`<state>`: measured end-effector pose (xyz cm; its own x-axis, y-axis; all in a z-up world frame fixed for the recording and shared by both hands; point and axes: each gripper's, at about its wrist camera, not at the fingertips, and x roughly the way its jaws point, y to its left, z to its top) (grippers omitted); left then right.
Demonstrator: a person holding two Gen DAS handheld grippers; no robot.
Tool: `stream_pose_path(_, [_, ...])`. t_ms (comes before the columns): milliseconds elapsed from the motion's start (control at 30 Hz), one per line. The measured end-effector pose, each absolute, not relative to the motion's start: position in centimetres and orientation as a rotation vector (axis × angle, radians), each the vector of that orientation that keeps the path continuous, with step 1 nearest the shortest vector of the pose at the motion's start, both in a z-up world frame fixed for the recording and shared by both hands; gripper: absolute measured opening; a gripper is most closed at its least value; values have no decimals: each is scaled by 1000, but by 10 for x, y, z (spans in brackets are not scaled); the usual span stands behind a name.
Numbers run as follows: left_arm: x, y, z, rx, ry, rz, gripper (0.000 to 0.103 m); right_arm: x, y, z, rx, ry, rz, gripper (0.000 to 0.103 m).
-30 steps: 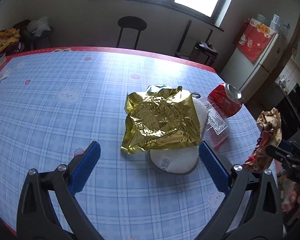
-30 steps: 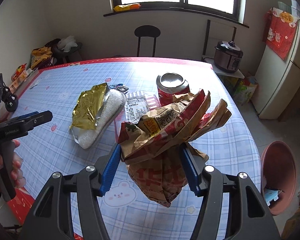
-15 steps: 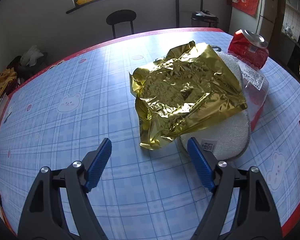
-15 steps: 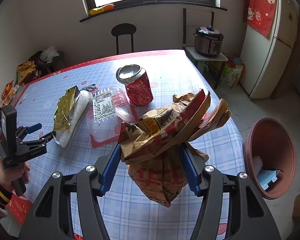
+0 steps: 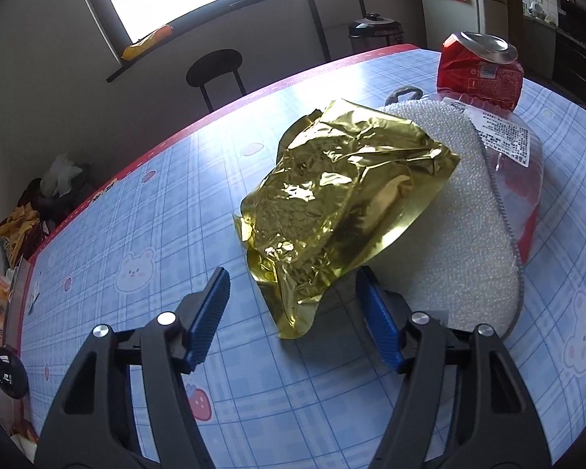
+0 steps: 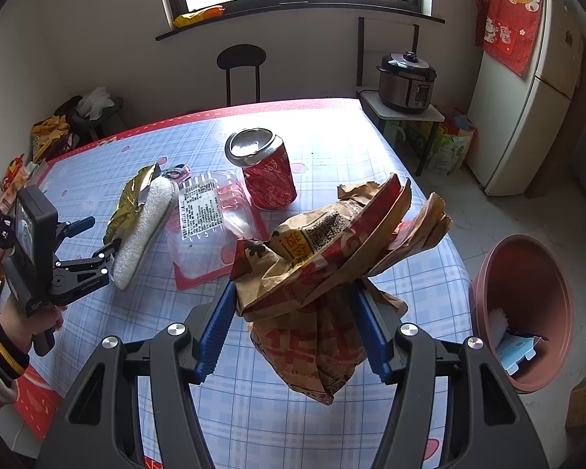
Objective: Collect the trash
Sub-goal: 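Grasp the gold foil bag with the left tool while the right tool holds the paper bag, then carry the paper bag over the bin and open the right tool while the left holds the foil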
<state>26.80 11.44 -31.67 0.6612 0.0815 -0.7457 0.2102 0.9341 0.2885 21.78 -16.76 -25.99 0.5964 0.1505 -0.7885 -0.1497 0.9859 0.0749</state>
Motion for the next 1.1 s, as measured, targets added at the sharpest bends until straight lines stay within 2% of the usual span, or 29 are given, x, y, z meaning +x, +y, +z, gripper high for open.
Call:
stream_pose_path(67, [274, 116, -316, 352, 853, -86, 53, 218, -169, -260, 4, 919, 168, 59])
stream_pose_path(100, [277, 117, -315, 340, 860, -99, 39, 218, -169, -259, 4, 920, 166, 59])
stream_pose_path(133, [278, 117, -315, 329, 863, -103, 30, 218, -169, -259, 3, 919, 164, 59])
stream_pose_path(233, [277, 130, -302, 219, 841, -116, 15, 218, -170, -255, 8, 907, 165, 59])
stream_pose_path(267, [277, 135, -297, 182, 838, -109, 13, 218, -170, -253, 10, 901, 166, 59])
stream_pose_path(467, [261, 174, -268, -55, 806, -86, 12, 217, -170, -239, 26, 859, 188, 59])
stream_pose_path(667, [228, 184, -219, -152, 726, -63, 12, 209, -176, -211, 16, 768, 199, 59])
stream_pose_path(867, [199, 159, -163, -200, 646, -88, 12, 199, -219, -180, -12, 666, 134, 59])
stream_pose_path(1100, [177, 95, -118, -231, 586, -173, 12, 196, -323, -153, 0, 630, -14, 59])
